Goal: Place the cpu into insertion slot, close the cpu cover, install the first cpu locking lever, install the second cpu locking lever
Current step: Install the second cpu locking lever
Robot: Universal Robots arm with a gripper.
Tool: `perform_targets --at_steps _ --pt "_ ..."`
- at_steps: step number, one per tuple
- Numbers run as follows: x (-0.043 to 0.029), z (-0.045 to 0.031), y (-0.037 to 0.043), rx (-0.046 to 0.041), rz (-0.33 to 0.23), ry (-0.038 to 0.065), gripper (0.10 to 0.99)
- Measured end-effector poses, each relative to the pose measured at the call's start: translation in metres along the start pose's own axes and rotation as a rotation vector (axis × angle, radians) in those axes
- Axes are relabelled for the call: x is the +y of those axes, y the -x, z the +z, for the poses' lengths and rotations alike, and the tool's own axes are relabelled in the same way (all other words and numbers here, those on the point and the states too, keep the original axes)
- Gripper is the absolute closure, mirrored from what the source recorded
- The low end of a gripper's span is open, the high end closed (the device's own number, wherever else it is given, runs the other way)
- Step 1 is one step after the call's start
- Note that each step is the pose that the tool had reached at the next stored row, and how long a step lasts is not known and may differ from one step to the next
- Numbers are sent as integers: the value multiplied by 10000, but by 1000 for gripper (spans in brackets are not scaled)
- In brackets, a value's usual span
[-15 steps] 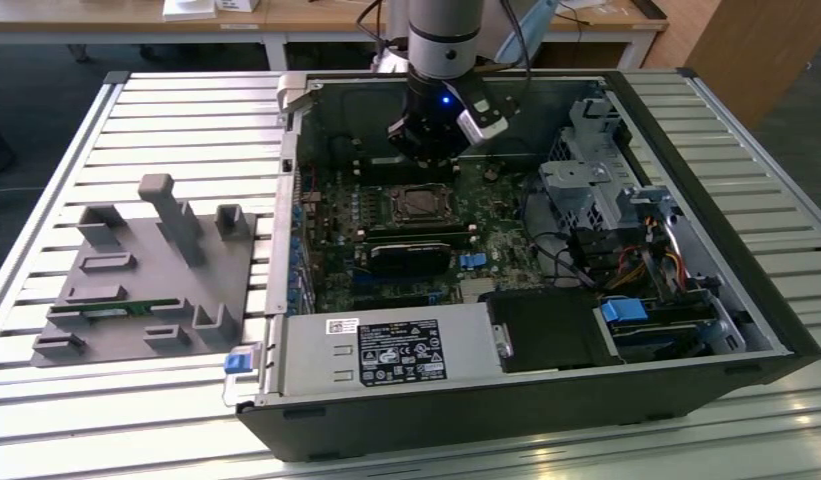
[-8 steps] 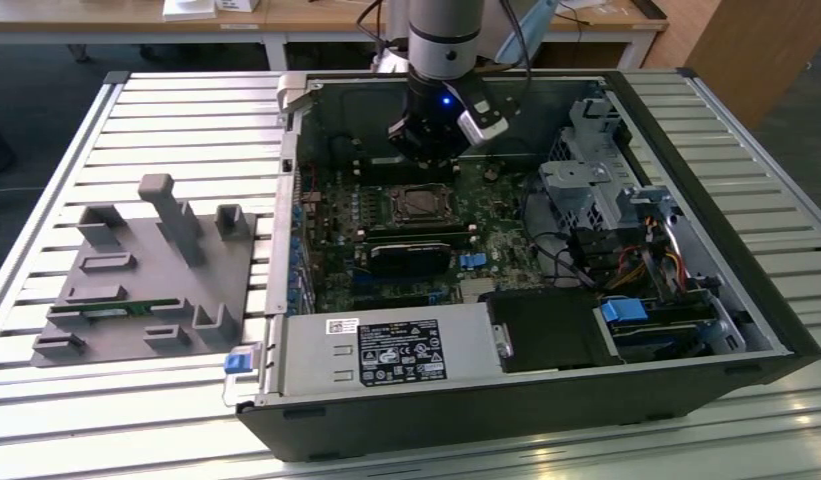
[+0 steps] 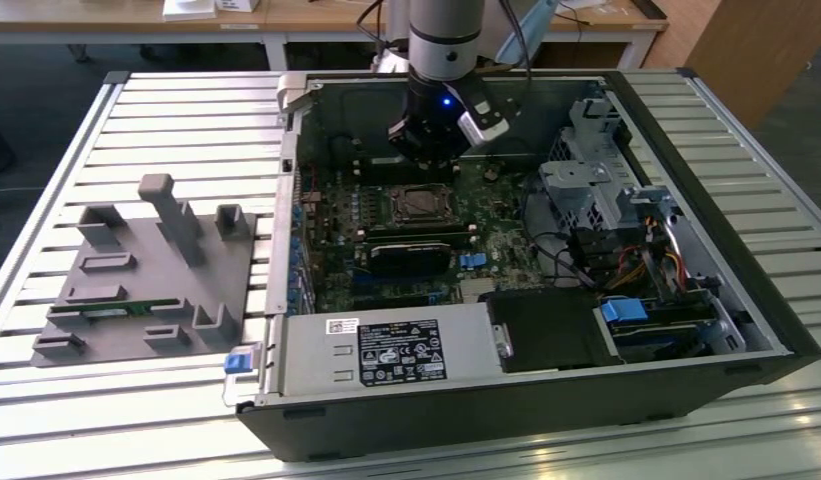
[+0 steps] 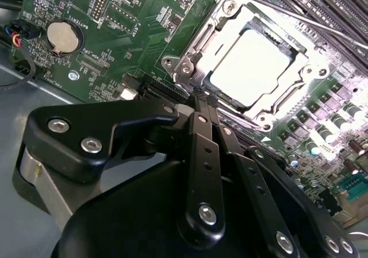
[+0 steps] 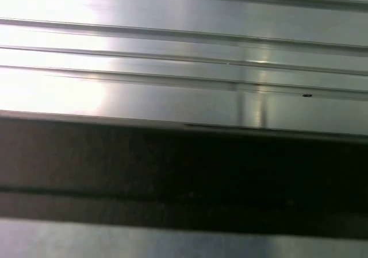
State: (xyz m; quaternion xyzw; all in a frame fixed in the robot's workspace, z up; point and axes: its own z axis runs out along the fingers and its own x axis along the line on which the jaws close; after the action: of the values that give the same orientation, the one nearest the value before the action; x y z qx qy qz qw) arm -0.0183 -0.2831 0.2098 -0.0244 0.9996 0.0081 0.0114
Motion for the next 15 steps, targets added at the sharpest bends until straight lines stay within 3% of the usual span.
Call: perform_targets --at_steps 15 --pt "-33 0 -2 0 1 0 980"
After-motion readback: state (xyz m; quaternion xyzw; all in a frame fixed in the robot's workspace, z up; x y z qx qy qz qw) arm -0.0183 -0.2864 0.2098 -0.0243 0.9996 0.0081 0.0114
